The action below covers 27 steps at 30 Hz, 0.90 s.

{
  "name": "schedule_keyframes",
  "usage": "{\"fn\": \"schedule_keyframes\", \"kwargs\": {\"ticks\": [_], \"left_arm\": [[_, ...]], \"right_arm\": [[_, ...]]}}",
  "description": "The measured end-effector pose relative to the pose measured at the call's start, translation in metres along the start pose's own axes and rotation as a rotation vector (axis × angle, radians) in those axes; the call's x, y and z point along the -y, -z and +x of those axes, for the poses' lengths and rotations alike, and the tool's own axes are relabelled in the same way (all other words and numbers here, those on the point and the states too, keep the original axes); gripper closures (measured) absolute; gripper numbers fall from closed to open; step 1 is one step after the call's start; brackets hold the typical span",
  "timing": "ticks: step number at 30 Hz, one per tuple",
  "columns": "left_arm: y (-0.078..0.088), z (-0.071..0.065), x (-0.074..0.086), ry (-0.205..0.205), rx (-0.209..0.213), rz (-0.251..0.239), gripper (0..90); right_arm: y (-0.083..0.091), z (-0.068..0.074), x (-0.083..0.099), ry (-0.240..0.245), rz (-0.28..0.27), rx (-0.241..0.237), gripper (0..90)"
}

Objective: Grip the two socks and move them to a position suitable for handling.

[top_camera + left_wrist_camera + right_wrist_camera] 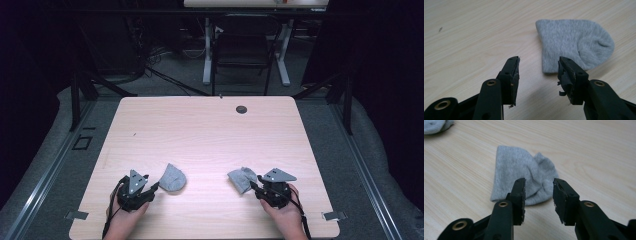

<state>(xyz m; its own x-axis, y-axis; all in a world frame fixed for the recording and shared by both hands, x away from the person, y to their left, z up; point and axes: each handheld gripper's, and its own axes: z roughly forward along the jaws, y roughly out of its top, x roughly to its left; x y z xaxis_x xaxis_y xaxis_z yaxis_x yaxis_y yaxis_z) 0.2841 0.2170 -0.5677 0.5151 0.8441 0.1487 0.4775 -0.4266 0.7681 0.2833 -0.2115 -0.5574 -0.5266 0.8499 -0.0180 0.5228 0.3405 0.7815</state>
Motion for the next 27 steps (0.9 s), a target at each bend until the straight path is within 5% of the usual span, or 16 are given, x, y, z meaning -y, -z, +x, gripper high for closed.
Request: {"fn": "schedule_keyframes", "kwargs": {"ticks": [4,12,18,23,27], "left_arm": [[0.0,-0.001,-0.001,0.003,-0.007,0.009,52.1],[0.003,-0.001,-0.001,0.022,-0.036,-0.008,52.2],[0.004,0.001,-0.004,0.024,-0.027,-0.022,56.3],[0.003,0.002,-0.017,0.031,0.018,-0.025,79.6],[-0.009,-0.006,-0.029,-0.04,0.017,-0.003,88.2]], "right_arm": [[0.0,0.0,0.0,0.021,0.015,0.03,64.8],[0.001,0.01,-0.003,0.14,0.044,0.097,67.2],[0.002,0.011,-0.004,0.143,0.034,0.096,67.7],[0.005,0.013,-0.006,0.145,0.019,0.101,70.5],[0.009,0.012,-0.007,0.14,0.002,0.104,70.9]]}}
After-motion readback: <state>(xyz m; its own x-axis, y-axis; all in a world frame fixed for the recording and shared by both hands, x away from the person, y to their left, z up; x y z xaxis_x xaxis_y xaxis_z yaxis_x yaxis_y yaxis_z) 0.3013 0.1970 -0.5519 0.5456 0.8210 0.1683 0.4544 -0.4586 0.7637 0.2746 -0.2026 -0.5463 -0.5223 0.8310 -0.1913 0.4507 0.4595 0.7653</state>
